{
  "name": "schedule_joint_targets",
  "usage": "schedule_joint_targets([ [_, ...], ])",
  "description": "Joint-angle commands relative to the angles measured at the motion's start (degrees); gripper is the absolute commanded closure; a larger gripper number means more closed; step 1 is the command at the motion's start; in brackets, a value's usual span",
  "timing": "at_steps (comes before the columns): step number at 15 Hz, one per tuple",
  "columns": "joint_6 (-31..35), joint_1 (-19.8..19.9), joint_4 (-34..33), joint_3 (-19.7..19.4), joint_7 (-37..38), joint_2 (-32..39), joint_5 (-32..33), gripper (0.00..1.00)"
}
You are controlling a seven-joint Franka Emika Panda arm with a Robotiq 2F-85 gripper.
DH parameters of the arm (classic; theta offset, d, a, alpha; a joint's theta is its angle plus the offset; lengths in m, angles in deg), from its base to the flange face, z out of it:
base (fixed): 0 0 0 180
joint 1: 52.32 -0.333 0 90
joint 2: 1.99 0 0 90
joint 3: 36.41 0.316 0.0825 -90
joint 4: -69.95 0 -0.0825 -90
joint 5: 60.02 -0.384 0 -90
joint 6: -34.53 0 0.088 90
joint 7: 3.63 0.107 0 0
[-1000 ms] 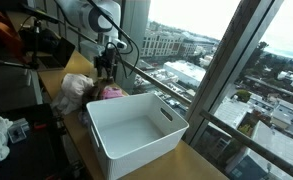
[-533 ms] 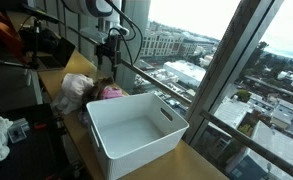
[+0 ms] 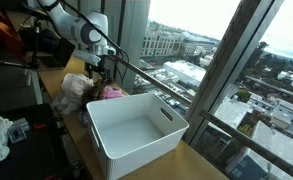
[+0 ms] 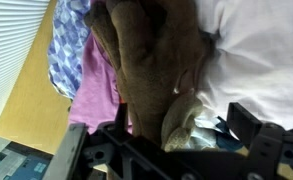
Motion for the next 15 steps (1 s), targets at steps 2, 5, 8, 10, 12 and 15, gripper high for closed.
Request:
schedule_joint_targets([
  [2,2.55,-3.04,-3.58,-1.08,1.54,6.93,3.83,0.00],
  [5,2.01,-3.23,-4.47,-1.84,1.25,8.01,4.42,0.26],
  [8,2.22,-2.62,-4.18,-2.82,1.07,7.14,5.11,0.51],
  [10,2.39,-2.23,-3.92,-3.53,1.09,6.72,5.25,0.66],
  [12,2.67,-1.77,-3.33,-4.14,1.18,6.24,5.19,0.80],
  [15,2.66,-1.00,-2.94,-4.77,1.12,5.70,4.93,0.99],
])
